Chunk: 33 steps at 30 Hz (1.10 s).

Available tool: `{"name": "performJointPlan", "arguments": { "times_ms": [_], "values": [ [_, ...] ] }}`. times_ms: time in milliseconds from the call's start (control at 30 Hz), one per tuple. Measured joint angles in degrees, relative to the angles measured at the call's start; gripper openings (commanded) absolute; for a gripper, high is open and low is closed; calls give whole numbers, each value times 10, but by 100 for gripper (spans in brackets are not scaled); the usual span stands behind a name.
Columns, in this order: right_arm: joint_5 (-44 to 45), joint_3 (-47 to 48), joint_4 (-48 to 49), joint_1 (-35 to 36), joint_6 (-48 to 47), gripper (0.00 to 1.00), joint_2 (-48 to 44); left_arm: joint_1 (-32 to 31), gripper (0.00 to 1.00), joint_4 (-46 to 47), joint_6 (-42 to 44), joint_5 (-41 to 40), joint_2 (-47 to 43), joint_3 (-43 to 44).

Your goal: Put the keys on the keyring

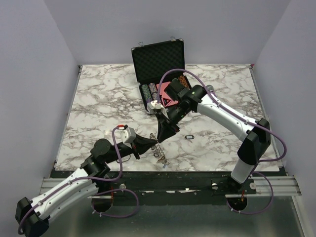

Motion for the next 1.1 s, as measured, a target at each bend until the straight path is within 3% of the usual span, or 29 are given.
{"name": "performJointPlan", "arguments": {
  "times_ms": [133,300,467,633,800,1000,1100],
  "values": [
    [5,-1,6,1,6,28,-2,0,0,-34,7,0,1,18],
    [5,-9,12,1,10,29,-4,2,0,-35,4,0,1,19],
    [5,-13,12,1,13,27,-5,3,0,32,-28,-2,-4,-18],
    [4,-13,12,1,17,20,-7,3,0,86,-57,-7,-4,-47],
    [4,-13,17,1,17,1,-7,3,0,111,-72,-12,-7,-59],
    [6,-13,25,1,26,0,-7,3,0,119,-82,-19,-6,-65],
    [14,-13,27,1,32,1,-7,3,12,113,-80,-19,-4,-63]
  ]
}}
